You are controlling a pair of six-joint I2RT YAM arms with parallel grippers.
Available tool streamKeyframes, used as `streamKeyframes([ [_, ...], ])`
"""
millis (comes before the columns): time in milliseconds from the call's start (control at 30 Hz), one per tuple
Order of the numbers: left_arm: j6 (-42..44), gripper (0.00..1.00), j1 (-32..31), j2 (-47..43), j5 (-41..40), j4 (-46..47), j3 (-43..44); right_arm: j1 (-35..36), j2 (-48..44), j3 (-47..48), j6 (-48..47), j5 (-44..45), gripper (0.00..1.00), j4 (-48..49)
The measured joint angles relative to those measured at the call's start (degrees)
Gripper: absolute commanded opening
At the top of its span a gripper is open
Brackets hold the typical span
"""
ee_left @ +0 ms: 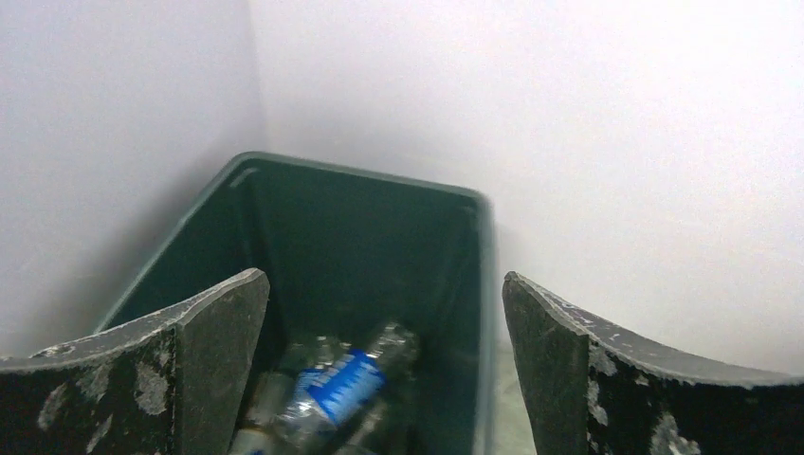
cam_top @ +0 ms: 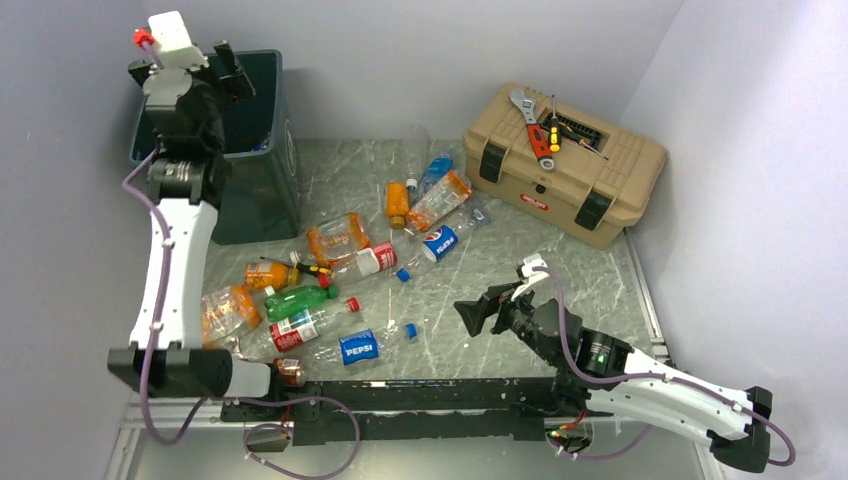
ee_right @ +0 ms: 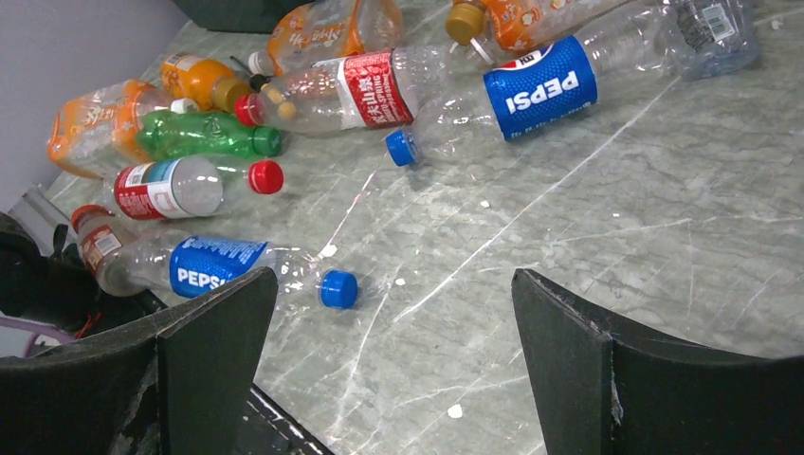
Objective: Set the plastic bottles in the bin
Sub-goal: Place the plastic bottle in the trash bin, then move the plastic bottle to the center of the board.
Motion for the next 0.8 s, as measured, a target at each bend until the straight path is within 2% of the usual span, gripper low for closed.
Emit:
streamKeyframes([
  [167, -4.52, 0.93, -2.6, -8.13, 9.94, -4.13, 0.81, 0.0, 0.98, 1.42, 0.09, 0.33, 1.0, -0.83],
  [267, -6.08, 0.93, -7.23, -11.26, 17.68, -7.61, 2.12, 0.0, 2.03, 2.67, 0.24, 0.39, 1.0, -0.92],
  [433, -5.11, 0.93, -17.35, -11.67, 30.56, -15.41, 1.57, 0.0, 6.8, 5.38, 1.68, 1.7, 0.99, -2.03],
  [600, -3.39, 0.93, -22.86, -12.33, 39.87, -18.16, -14.03, 0.0, 14.88, 6.97, 4.72, 4.59, 0.97, -2.97],
  [800, -3.65, 0.93, -23.37, -16.72, 43.45, -17.7, -36.94, -2.29, 23.8, 6.97, 7.89, 4.57, 0.96, -2.03],
])
